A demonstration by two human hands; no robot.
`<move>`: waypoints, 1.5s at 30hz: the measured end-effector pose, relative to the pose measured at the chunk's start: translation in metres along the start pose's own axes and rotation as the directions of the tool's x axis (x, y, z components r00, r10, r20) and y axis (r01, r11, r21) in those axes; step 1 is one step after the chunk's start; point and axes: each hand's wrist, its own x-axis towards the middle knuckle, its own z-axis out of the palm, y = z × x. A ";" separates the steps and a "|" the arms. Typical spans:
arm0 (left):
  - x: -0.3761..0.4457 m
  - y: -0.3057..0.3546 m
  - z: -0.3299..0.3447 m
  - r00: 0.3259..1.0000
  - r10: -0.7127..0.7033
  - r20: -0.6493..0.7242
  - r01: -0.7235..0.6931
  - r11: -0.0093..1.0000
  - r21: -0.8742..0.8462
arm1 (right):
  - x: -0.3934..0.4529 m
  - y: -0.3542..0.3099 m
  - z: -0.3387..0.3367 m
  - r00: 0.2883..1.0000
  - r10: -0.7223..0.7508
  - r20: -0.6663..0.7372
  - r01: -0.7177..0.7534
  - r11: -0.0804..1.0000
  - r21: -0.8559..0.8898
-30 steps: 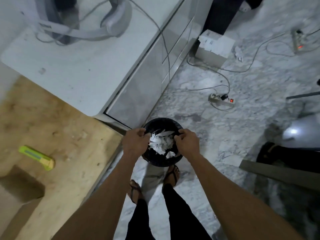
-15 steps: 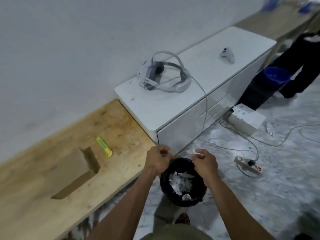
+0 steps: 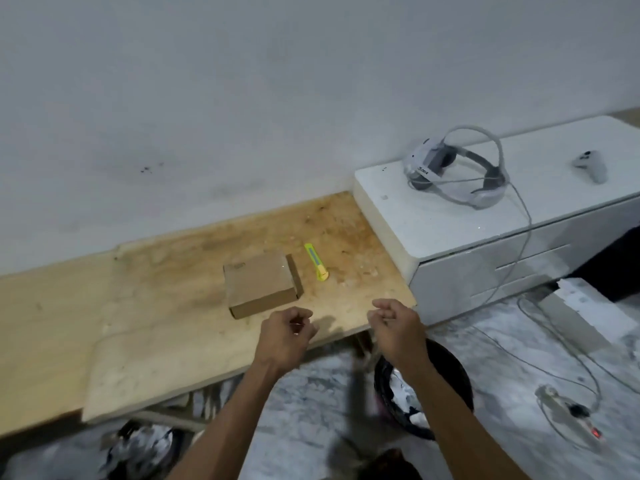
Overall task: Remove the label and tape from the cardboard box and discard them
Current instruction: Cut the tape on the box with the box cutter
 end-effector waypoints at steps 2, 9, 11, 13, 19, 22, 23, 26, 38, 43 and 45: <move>-0.009 -0.019 -0.021 0.998 -0.025 -0.057 0.025 1.000 0.001 | -0.007 -0.009 0.026 0.998 -0.001 0.061 0.000 1.000 0.009; -0.001 -0.054 -0.065 0.981 -0.069 -0.180 0.077 0.996 0.034 | 0.002 -0.046 0.096 0.979 -0.016 0.204 0.027 0.998 -0.050; 0.013 -0.057 -0.071 0.978 -0.033 -0.206 0.052 0.995 0.087 | 0.017 -0.056 0.109 0.980 -0.049 0.192 0.067 0.994 -0.089; 0.032 -0.058 -0.075 0.977 0.011 -0.214 0.021 0.988 0.150 | 0.039 -0.065 0.120 0.982 -0.103 0.160 0.127 0.981 -0.146; 0.107 -0.058 -0.081 0.995 0.020 -0.097 0.011 0.951 0.309 | 0.128 -0.061 0.147 0.986 -0.069 0.153 0.108 0.959 -0.263; 0.142 -0.058 -0.079 1.000 -0.013 -0.006 0.014 0.907 0.422 | 0.170 -0.046 0.158 0.993 -0.005 0.121 0.042 0.951 -0.307; 0.152 -0.057 -0.078 0.999 -0.030 0.026 0.015 0.888 0.459 | 0.181 -0.041 0.161 0.993 0.027 0.114 0.012 0.945 -0.328; 0.179 -0.058 -0.072 0.993 -0.083 0.079 0.032 0.863 0.505 | 0.208 -0.029 0.168 0.989 0.105 0.106 -0.053 0.912 -0.406; 0.215 -0.071 -0.055 0.944 -0.206 0.259 -0.063 0.656 0.752 | 0.237 -0.005 0.191 0.992 0.084 0.099 -0.008 0.802 -0.598; 0.218 -0.074 -0.057 0.934 -0.204 0.293 -0.084 0.673 0.735 | 0.237 0.000 0.198 0.981 0.167 0.098 -0.090 0.843 -0.530; 0.216 -0.076 -0.057 0.941 -0.182 0.285 -0.085 0.688 0.721 | 0.234 0.000 0.196 0.984 0.145 0.106 -0.071 0.857 -0.510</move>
